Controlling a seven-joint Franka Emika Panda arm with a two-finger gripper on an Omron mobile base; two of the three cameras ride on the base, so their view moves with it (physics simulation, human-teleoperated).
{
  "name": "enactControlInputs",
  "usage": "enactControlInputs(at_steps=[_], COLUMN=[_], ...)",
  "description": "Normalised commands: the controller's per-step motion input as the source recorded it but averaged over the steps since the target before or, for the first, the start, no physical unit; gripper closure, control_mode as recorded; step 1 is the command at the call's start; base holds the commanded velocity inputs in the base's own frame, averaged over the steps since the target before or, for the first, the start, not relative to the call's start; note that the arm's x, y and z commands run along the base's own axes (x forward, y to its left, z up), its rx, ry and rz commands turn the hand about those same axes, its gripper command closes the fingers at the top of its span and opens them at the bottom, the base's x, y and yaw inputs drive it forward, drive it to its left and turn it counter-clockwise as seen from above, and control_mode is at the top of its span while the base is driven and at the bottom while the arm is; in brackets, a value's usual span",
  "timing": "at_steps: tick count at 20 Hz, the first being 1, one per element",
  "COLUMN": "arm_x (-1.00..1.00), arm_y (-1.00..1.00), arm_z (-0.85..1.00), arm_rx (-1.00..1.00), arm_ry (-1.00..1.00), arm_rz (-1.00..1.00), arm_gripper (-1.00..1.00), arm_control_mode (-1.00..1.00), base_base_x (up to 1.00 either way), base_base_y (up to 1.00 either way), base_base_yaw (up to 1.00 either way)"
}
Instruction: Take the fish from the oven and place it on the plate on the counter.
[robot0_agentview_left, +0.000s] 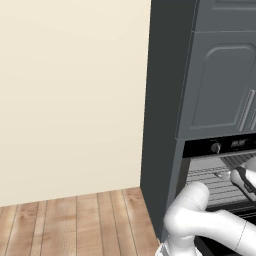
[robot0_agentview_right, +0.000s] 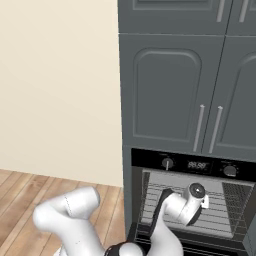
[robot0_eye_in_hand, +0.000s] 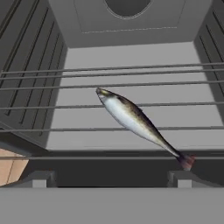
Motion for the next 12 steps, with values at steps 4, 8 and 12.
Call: enactControlInputs(at_steps=[4,8,12], arm_x=[0.32,0.34,0.34], arm_y=[0.0,0.0,-0.02], arm_z=[0.0,0.0,-0.01], arm_rx=[-0.01,-0.04,-0.06], arm_ry=[0.0,0.0,0.04], arm_rz=[0.04,0.03,0.02], arm_gripper=[-1.0,-1.0,-1.0], arm_control_mode=[-1.0,-1.0,-1.0], base_base_x=[0.0,0.0,0.0], base_base_y=[0.0,0.0,0.0], base_base_yaw=[0.0,0.0,0.0])
